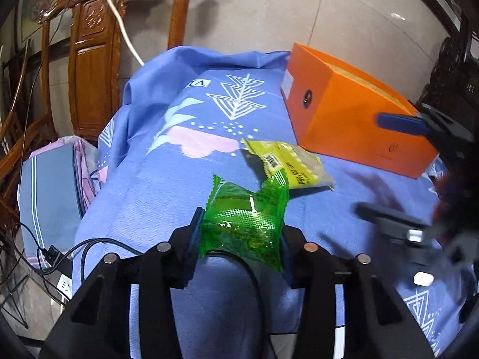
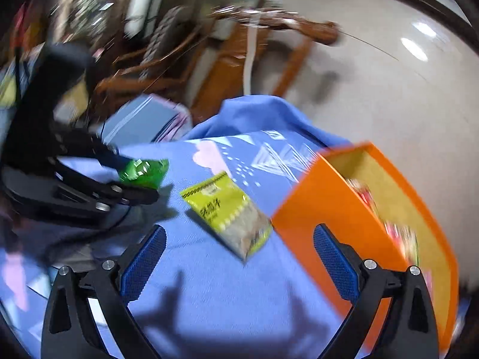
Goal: Organize snacks
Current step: 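Grasp the green candy pack with the left gripper while the right grasps the yellow-green bag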
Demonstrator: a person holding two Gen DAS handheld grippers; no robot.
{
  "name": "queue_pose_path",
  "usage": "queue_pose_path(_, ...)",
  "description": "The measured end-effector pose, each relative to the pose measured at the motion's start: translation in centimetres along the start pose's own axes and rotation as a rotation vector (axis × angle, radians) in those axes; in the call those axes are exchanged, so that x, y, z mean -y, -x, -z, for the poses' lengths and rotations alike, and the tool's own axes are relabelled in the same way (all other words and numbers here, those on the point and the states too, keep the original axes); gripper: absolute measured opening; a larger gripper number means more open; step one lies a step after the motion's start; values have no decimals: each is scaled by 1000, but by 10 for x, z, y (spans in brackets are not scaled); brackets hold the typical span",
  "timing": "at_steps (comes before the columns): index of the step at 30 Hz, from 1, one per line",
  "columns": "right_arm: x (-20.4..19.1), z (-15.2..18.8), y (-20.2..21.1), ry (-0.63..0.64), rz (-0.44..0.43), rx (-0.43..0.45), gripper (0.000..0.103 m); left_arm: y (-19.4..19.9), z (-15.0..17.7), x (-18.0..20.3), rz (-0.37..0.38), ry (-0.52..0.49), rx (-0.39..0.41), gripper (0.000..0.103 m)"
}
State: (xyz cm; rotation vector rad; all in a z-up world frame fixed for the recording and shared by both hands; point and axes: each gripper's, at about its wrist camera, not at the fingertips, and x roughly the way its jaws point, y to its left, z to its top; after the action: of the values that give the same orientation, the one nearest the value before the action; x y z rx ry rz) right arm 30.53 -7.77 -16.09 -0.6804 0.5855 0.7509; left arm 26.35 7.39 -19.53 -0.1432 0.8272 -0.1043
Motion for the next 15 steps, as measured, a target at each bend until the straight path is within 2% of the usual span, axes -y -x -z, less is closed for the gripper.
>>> queue_pose_path(5,-11,-9,-43,95,-131,-46,94,-3,1,-6,11,20,-12,43)
queue_pose_path(8,-14,-11,-65,114,-153,-72,93,-5,1,-8,14,28,-14,43)
queue_pose_path(10,-10,-11,-77,85,-163,-82,87,-7,2,-9,10,32,-16,43)
queue_pose_path(11,-7,-11,-79,57,-160,-71,83,-8,2,-9,11,36,-18,43)
queue_pose_path(13,-1,-12,-82,33,-103,-66,54,-9,2,-11,10,43,-20,43)
queue_pose_path(15,5,-11,-80,4,-69,-59,44,-8,2,-12,7,46,-22,43)
